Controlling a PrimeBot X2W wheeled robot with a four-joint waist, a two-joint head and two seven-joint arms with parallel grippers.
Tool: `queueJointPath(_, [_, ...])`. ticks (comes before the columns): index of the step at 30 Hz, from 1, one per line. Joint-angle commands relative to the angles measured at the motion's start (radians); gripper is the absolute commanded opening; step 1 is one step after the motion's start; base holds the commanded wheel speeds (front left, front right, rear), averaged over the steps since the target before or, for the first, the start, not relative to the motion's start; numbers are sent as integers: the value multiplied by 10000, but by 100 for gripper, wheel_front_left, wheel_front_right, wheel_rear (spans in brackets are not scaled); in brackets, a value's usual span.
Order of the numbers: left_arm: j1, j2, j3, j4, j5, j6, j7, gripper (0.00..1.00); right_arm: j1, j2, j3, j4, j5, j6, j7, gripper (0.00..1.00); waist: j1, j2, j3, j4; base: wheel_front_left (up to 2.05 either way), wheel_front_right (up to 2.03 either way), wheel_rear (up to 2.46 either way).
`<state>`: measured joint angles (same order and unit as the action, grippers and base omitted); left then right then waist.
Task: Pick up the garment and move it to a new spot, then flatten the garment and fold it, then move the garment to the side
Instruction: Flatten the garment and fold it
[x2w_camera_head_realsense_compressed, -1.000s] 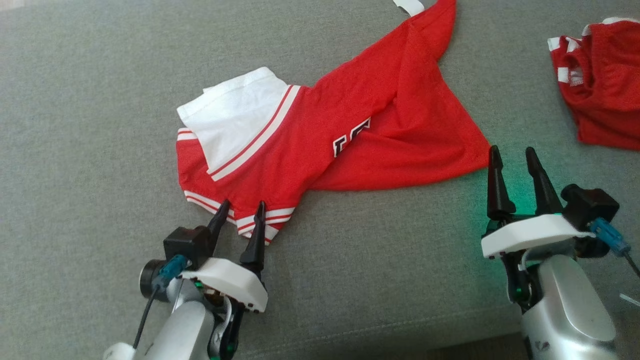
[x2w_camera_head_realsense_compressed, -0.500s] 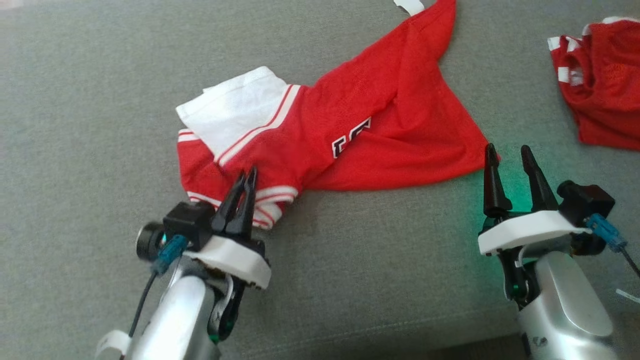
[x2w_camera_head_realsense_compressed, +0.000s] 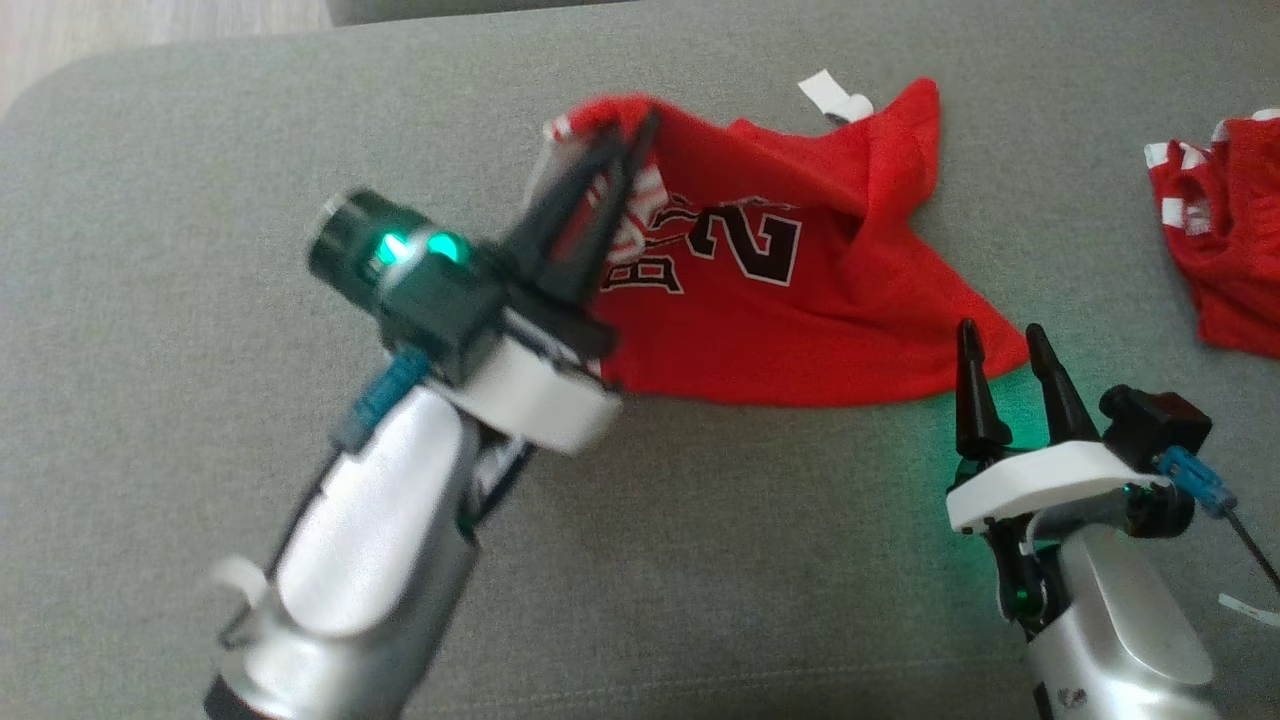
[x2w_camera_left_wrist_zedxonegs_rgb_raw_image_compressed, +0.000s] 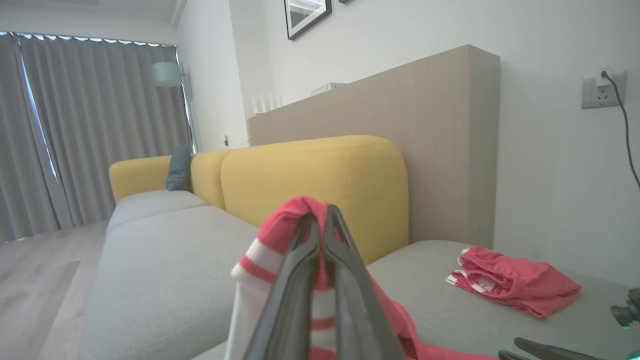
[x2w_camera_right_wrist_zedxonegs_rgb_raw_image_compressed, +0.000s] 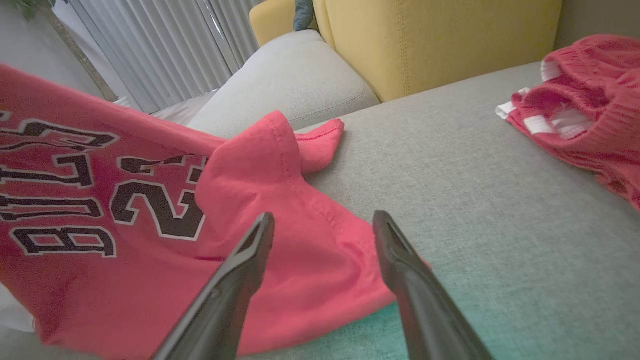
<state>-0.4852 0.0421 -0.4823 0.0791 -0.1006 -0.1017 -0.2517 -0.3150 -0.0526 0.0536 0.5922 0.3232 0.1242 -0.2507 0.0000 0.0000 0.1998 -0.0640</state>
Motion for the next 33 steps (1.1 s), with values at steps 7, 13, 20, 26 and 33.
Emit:
queueJointPath(7, [-2355,1012,1455,1607,196,-43,-101,0,-155,24,421,-396,198,65,-111,100,0,0,534,-165,0,0,0])
queueJointPath(13, [-4334,2326,1887,4264,312,-176,-99,0,-530,24,1002,-721,494,65,-111,100,0,0,1338,-711,0,0,0])
queueJointPath(20, [-5063,2586,2134,5613,429,171,-100,98,-730,24,1377,-889,619,65,-111,100,0,0,1723,-1065,0,0,0])
queueJointPath(26, [-4664,2280,2579,6002,172,910,-100,100,-793,24,1326,-973,546,65,-111,100,0,0,1733,-1031,0,0,0])
queueJointPath(33, [-2935,1443,2947,4471,-274,1120,-100,100,-751,24,1065,-961,341,65,-111,100,0,0,1476,-562,0,0,0])
